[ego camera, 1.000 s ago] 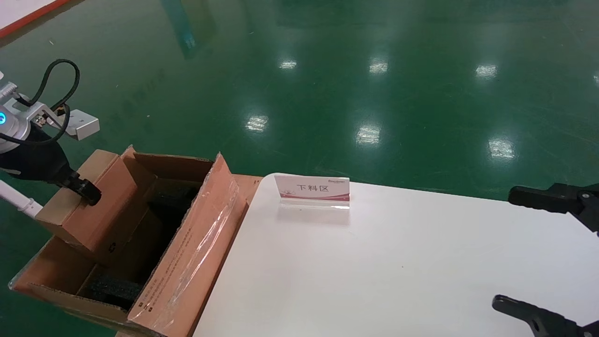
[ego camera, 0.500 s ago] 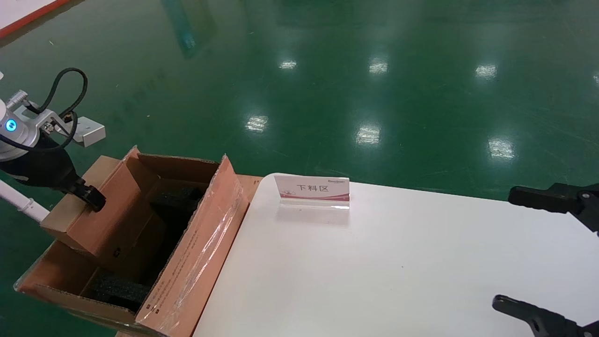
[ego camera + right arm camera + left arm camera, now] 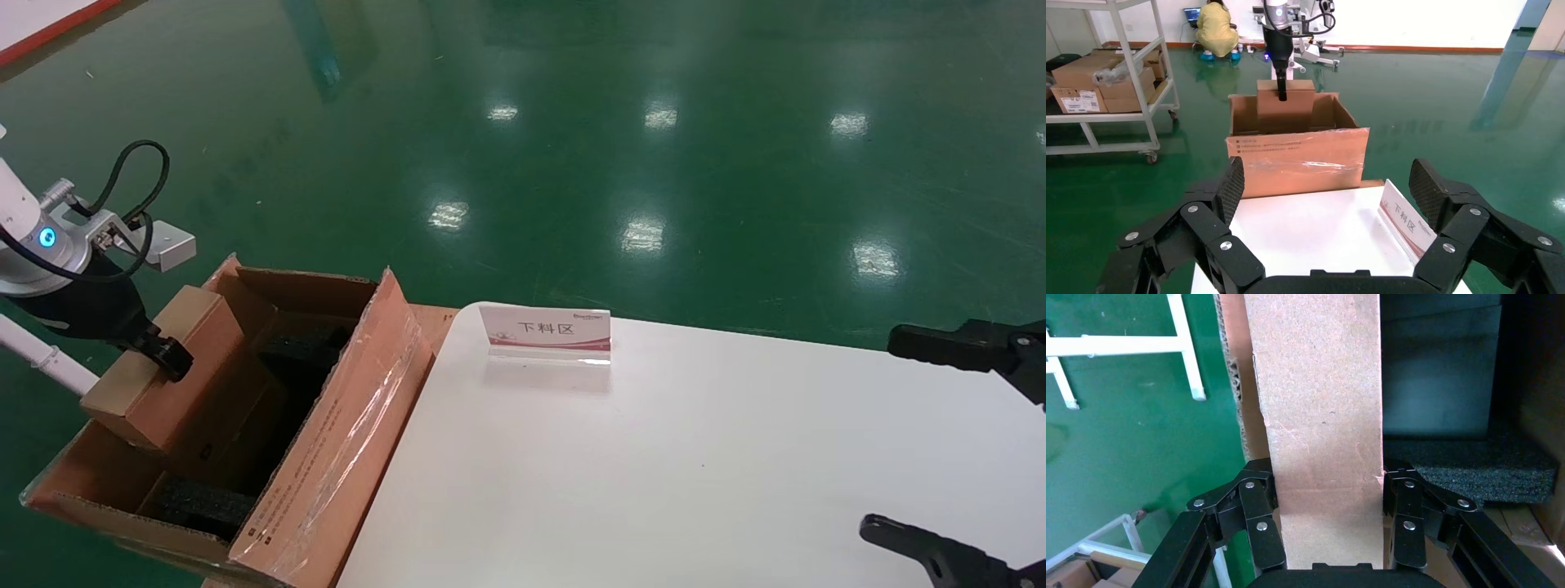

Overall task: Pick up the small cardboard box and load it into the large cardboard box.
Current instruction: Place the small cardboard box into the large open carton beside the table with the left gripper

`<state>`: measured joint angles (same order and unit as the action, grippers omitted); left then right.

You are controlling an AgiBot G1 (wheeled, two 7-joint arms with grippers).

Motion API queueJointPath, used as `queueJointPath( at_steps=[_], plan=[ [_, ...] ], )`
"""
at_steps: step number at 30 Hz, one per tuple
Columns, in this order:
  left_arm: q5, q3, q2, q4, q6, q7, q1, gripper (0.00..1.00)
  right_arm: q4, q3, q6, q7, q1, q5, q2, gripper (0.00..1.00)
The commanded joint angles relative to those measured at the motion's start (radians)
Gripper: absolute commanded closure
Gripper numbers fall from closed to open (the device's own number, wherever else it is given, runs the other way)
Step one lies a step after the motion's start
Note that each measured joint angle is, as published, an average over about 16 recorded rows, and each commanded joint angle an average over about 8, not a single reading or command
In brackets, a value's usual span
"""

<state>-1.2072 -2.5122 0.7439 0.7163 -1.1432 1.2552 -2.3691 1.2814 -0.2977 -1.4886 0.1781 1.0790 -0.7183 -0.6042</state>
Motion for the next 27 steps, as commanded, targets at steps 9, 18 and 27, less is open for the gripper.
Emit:
queueJointPath(
  at_steps=[9,18,27],
  plan=[
    [0.008,0.002,0.018,-0.039,0.017,-0.003,0.054,0.69,0.000,0.000,0.000,0.000,0.000,0.000,0.000,0.00],
    [0.012,0.003,0.021,-0.048,0.018,-0.004,0.061,0.00,0.000,0.000,0.001,0.000,0.000,0.000,0.000,0.00],
    [0.010,0.002,0.020,-0.044,0.018,-0.004,0.057,0.00,0.000,0.000,0.001,0.000,0.000,0.001,0.000,0.00]
  ],
)
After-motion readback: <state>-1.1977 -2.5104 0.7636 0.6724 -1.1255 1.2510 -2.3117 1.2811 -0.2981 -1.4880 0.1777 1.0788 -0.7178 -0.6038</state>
